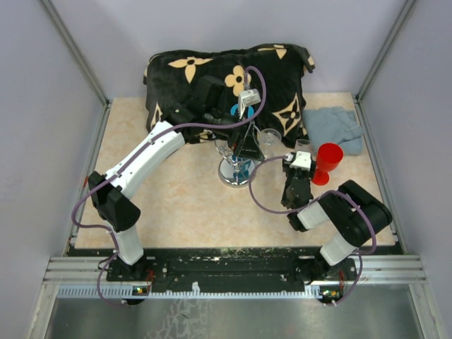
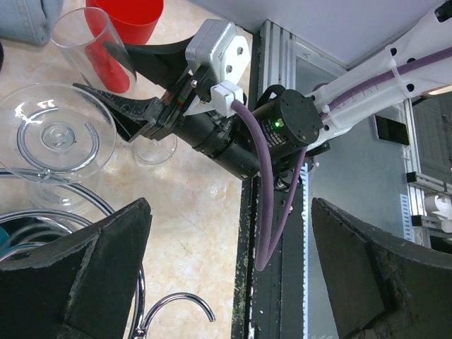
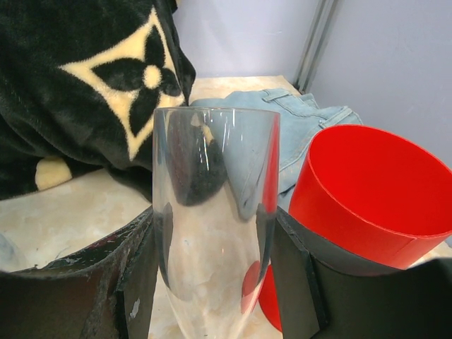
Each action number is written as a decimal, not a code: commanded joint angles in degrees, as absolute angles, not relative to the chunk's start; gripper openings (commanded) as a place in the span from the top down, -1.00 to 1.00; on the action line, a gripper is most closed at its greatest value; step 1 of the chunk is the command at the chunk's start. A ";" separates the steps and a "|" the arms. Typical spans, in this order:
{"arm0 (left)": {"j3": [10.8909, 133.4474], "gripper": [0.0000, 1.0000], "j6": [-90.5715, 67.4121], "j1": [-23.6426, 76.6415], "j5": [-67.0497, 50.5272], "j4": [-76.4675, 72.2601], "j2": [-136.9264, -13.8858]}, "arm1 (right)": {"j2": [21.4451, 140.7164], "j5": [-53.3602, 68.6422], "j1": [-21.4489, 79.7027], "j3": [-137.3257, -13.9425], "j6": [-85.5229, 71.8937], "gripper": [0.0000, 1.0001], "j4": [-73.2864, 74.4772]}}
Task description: Take the wine glass off the wine glass rack
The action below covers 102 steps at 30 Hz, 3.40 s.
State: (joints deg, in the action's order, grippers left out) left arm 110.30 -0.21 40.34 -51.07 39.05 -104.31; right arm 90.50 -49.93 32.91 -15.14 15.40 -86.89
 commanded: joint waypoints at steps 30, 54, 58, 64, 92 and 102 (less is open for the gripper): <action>115.34 -0.97 -5.33 40.16 -53.20 35.22 -106.29 | 43.36 -40.81 34.19 -31.62 2.09 1.00 -28.75; 125.66 -1.00 -10.44 36.21 -52.83 26.30 -111.64 | 53.82 -24.66 29.28 -59.80 15.56 1.00 -26.09; 125.29 -1.00 -11.62 36.21 -54.23 24.37 -112.18 | 56.82 -22.08 27.30 -59.82 17.02 1.00 -33.19; 125.42 -1.00 -13.89 36.12 -55.43 21.38 -112.07 | 60.72 -20.43 26.83 -63.49 11.18 1.00 -35.61; 113.27 -1.00 -43.46 32.56 -55.00 4.89 -103.75 | 63.56 -13.56 25.22 -76.50 -8.32 1.00 -25.07; 110.22 -0.72 -59.77 32.54 -50.06 5.99 -104.48 | 66.15 -11.92 25.27 -76.95 -2.63 1.00 -31.13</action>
